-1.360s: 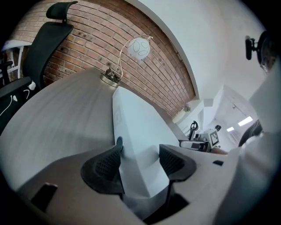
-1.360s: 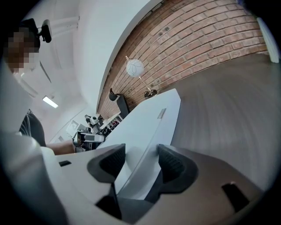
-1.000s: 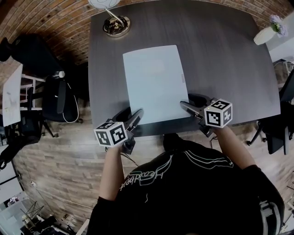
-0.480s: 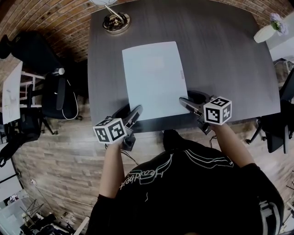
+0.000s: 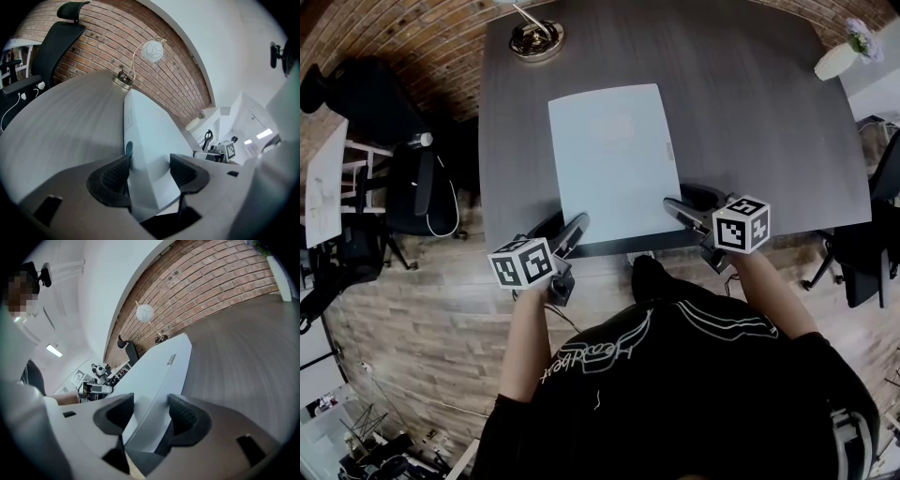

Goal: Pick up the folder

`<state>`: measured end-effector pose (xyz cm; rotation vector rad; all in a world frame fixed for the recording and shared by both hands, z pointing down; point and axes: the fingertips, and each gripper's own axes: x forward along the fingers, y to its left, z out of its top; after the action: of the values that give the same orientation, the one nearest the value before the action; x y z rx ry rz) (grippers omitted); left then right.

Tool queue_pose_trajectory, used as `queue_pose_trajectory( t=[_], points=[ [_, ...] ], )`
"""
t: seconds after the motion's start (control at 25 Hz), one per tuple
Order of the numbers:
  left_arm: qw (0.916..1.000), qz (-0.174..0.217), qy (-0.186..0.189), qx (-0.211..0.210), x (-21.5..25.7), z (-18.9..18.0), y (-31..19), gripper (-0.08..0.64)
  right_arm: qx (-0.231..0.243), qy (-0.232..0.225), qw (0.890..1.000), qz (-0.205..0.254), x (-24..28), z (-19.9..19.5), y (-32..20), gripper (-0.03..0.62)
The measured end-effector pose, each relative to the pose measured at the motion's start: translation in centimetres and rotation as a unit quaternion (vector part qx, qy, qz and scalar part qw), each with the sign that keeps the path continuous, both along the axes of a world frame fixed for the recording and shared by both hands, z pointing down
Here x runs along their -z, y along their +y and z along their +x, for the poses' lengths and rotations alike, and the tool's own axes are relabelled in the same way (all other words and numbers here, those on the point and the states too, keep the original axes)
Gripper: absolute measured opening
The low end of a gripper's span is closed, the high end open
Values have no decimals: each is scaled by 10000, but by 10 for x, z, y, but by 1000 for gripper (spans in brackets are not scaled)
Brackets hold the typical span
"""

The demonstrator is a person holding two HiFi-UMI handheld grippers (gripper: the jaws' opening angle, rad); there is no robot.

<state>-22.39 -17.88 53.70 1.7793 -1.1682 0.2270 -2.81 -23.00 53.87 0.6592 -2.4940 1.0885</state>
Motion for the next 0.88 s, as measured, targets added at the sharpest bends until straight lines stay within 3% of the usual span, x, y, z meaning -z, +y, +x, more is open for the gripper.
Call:
queue_pose_trajectory(
  t=[0.88],
  points=[
    [9999,-75,-117,-77,3,13,59,268,-164,-214,9996,-98,1,14,63,216]
  ],
)
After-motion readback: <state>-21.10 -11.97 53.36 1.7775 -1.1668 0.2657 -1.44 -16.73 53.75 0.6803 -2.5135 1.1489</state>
